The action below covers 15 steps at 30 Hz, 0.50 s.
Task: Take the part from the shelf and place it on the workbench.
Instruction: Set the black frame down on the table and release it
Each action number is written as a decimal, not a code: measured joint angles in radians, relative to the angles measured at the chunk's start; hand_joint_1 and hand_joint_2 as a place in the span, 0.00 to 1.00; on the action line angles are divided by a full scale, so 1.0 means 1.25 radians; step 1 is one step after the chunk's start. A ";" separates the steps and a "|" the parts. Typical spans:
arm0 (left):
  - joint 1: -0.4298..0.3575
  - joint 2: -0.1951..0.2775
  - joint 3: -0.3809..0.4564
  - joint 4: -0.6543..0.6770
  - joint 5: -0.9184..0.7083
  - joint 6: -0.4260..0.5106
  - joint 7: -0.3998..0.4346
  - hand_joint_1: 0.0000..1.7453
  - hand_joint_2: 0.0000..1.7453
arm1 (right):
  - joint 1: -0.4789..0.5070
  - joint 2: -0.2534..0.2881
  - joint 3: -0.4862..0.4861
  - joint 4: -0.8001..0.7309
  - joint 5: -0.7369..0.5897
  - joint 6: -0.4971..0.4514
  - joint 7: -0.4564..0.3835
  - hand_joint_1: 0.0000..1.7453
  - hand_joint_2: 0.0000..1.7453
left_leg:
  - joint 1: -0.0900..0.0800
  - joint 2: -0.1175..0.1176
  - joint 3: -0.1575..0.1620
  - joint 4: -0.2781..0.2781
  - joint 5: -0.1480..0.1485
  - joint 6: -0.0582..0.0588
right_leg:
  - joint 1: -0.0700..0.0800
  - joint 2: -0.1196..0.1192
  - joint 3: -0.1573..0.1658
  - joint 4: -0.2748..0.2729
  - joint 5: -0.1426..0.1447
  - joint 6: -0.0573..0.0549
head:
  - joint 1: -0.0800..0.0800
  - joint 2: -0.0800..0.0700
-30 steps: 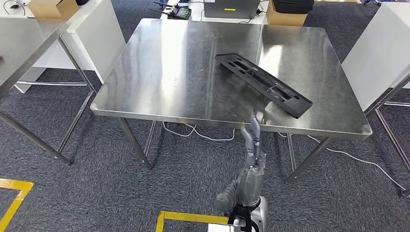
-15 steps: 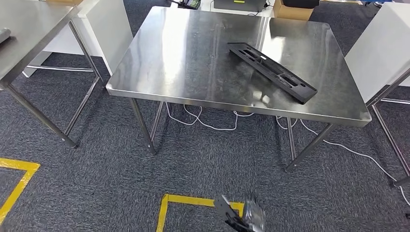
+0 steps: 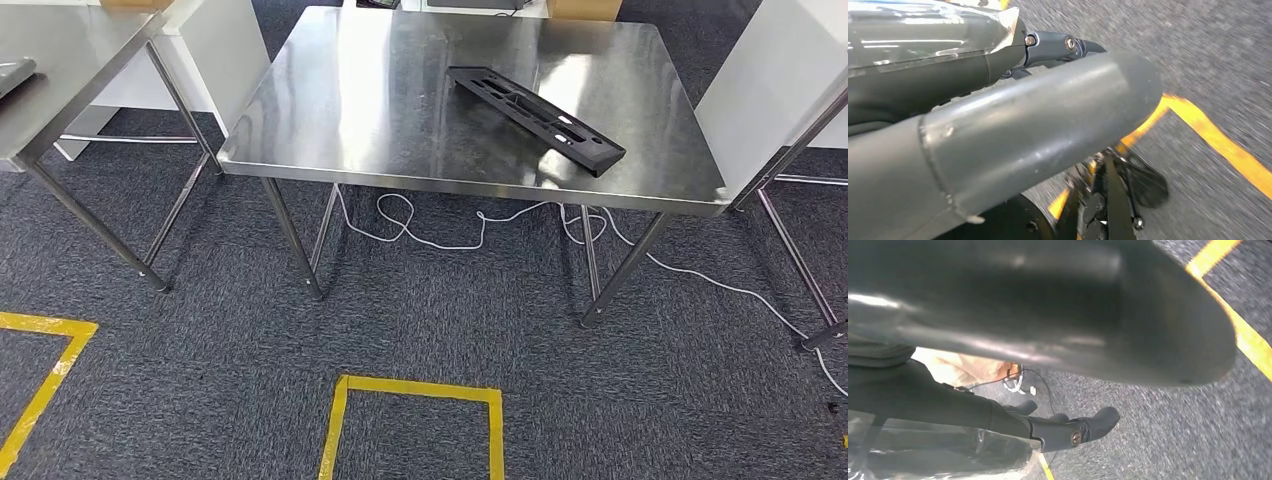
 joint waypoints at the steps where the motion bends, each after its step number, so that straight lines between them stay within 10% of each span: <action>1: 0.000 -0.001 0.000 0.000 0.001 0.007 0.004 0.00 0.00 | -0.003 0.001 0.001 0.002 0.008 -0.001 -0.001 0.00 0.00 | 0.002 0.000 0.035 -0.025 0.019 0.000 | 0.000 0.000 -0.013 0.002 0.009 0.003 | 0.000 0.000; 4: -0.003 -0.006 0.001 0.001 0.002 0.021 0.011 0.00 0.00 | -0.023 0.004 0.004 0.005 0.019 -0.006 -0.006 0.00 0.00 | 0.004 -0.001 0.186 -0.204 0.015 0.007 | 0.002 0.002 -0.038 0.008 0.032 0.017 | -0.001 0.000; 6: -0.005 -0.009 0.001 0.002 0.002 0.024 0.013 0.00 0.00 | -0.036 0.006 0.004 0.007 0.021 -0.007 -0.007 0.00 0.00 | -0.002 -0.003 0.225 -0.268 -0.003 0.018 | 0.004 0.000 -0.044 0.007 0.048 0.030 | 0.000 0.000; 9: -0.005 -0.014 0.001 0.003 0.004 0.027 0.015 0.00 0.00 | -0.044 0.007 0.004 0.012 0.022 -0.008 -0.007 0.00 0.00 | -0.007 0.001 0.200 -0.279 0.022 0.044 | 0.003 0.001 -0.061 0.019 0.041 0.039 | 0.000 0.000; 13: -0.005 -0.016 0.001 0.003 0.005 0.027 0.015 0.00 0.00 | -0.043 0.007 0.004 0.016 0.023 -0.011 -0.009 0.00 0.00 | -0.009 0.006 0.143 -0.281 0.069 0.060 | 0.000 0.009 -0.111 0.201 -0.100 0.022 | 0.007 0.000; 15: -0.005 -0.017 0.001 0.003 0.006 0.030 0.017 0.00 0.00 | -0.043 0.006 0.004 0.017 0.023 -0.018 -0.018 0.00 0.00 | -0.010 0.008 0.115 -0.279 0.092 0.057 | 0.000 0.010 -0.097 0.257 -0.097 0.039 | 0.009 0.000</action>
